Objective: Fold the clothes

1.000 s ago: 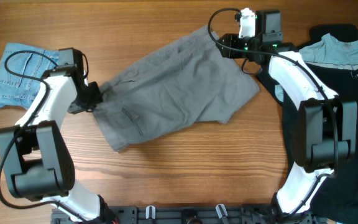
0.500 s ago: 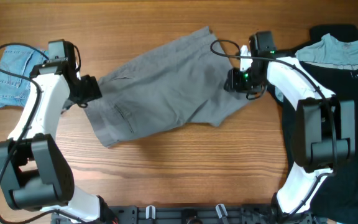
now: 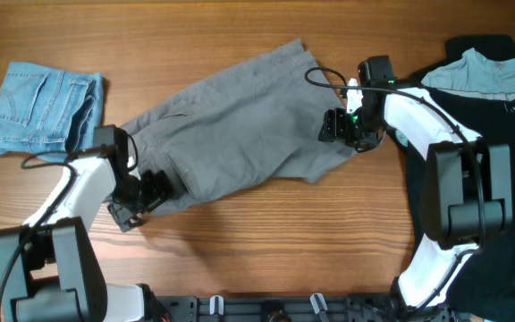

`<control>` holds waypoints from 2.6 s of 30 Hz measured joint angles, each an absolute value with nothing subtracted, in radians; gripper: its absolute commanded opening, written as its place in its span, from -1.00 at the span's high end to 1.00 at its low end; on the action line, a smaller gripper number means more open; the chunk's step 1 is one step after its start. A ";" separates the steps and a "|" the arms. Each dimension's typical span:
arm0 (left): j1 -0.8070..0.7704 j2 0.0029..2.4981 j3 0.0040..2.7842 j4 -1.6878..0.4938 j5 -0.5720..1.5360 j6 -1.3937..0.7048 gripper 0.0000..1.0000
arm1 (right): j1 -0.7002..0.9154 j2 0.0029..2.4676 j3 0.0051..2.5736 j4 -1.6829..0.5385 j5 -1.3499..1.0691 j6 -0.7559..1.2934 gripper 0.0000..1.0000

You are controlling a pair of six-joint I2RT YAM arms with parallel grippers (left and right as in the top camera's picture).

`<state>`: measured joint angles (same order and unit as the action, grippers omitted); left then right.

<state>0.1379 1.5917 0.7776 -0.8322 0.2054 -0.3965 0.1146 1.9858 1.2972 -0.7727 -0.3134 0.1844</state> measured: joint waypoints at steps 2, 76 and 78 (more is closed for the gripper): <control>0.138 1.560 0.751 -0.733 0.207 -0.432 0.38 | 0.114 1.979 1.296 -0.786 -0.313 0.178 -0.64; 0.359 1.747 1.070 -0.769 0.445 -0.087 0.44 | 0.000 1.825 1.169 0.046 -0.758 0.261 0.90; 0.359 1.753 1.070 -0.767 0.464 -0.088 0.37 | 0.000 1.825 1.169 0.046 -0.758 0.262 0.90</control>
<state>0.3592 1.7527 1.0702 -0.7666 0.4641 -0.0875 0.0002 1.8248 1.1694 0.0463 -0.7582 0.2615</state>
